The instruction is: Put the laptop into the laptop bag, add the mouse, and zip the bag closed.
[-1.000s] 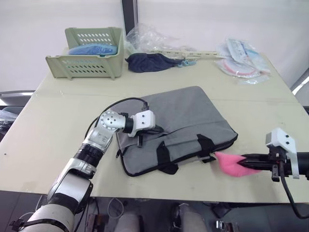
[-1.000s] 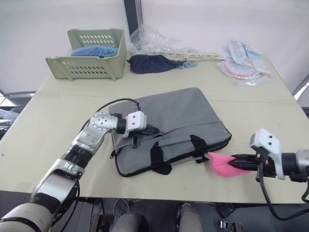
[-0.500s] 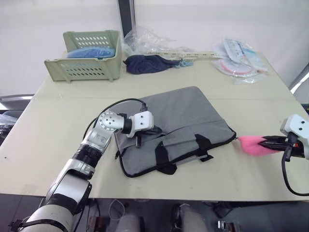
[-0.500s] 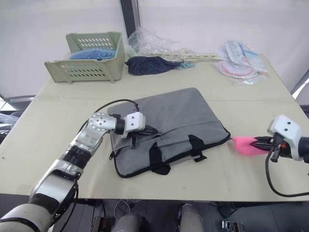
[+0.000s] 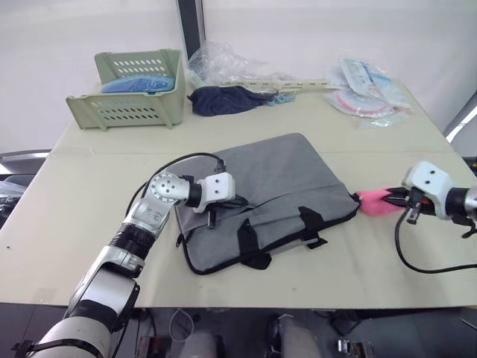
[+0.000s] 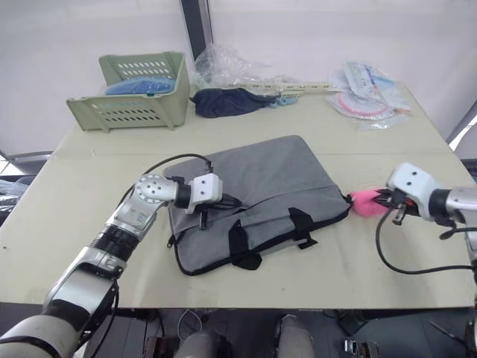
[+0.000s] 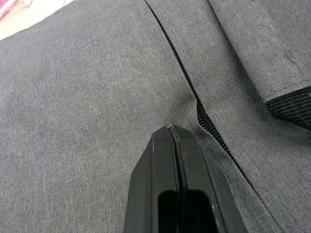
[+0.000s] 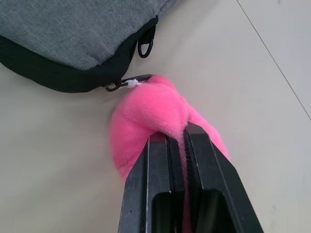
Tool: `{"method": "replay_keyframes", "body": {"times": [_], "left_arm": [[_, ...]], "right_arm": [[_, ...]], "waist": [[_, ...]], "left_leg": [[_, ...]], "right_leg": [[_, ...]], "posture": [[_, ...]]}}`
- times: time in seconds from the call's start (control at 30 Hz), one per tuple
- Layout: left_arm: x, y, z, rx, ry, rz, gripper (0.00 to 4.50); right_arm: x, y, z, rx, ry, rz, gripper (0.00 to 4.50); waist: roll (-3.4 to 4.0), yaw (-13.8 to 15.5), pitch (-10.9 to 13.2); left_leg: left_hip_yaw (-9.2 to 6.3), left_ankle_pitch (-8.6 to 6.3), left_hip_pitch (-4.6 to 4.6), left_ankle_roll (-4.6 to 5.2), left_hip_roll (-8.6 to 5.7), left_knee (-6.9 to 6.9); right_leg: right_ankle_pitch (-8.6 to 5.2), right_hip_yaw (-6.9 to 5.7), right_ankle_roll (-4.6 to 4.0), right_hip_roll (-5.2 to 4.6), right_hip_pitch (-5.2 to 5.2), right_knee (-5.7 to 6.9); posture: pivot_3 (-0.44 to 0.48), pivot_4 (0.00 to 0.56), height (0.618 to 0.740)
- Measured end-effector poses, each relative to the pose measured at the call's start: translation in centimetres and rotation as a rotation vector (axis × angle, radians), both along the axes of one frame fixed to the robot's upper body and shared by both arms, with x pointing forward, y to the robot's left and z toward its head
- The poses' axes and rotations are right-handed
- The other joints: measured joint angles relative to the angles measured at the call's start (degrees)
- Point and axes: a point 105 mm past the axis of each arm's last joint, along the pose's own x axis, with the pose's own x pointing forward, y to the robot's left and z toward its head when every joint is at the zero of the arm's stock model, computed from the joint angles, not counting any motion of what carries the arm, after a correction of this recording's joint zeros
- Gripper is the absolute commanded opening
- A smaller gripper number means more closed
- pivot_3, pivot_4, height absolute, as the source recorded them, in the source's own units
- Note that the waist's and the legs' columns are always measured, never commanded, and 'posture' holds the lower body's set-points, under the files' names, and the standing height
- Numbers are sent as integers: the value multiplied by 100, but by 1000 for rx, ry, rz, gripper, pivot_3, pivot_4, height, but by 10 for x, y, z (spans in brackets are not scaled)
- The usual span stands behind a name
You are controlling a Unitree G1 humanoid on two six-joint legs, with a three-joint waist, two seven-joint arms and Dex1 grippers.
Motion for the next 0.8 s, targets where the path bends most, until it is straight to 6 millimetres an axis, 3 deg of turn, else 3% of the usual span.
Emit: {"method": "replay_keyframes", "body": {"times": [0.27, 0.57, 0.6, 0.67, 0.8], "left_arm": [[-3, 3, 0, 3, -10, -3, 0], [-4, 6, 0, -6, -14, 7, 0], [-4, 7, 0, -10, -14, 9, 0], [-6, 8, 1, -26, -12, 16, 0], [-14, 16, 9, -155, 48, 55, 1305]], "right_arm": [[32, 23, 7, -4, -121, 47, 36], [37, 28, 4, -2, -131, 69, 36], [36, 28, 4, -1, -128, 71, 658], [33, 28, 4, 15, -115, 81, 1198], [19, 17, 7, 20, -78, 90, 3246]], "waist": [[13, -42, -5], [13, -83, -4], [13, -91, -4], [14, -108, -3], [24, -150, 30]], "left_leg": [[7, 1, 2, -1, 2, -4], [9, 1, 1, -1, 6, -6], [9, 1, 1, -1, 7, -6], [6, 0, 1, -1, 8, -9], [-1, 0, -10, -2, 10, -9]], "right_leg": [[1, 4, 2, 2, -3, 7], [1, 3, 3, 3, -3, 6], [1, 3, 3, 3, -3, 6], [1, 4, 3, 3, -3, 4], [1, 11, 3, 1, -32, 5]], "posture": [[0, 150, 740], [0, 150, 740], [0, 150, 740], [0, 150, 740], [0, 150, 740]]}}
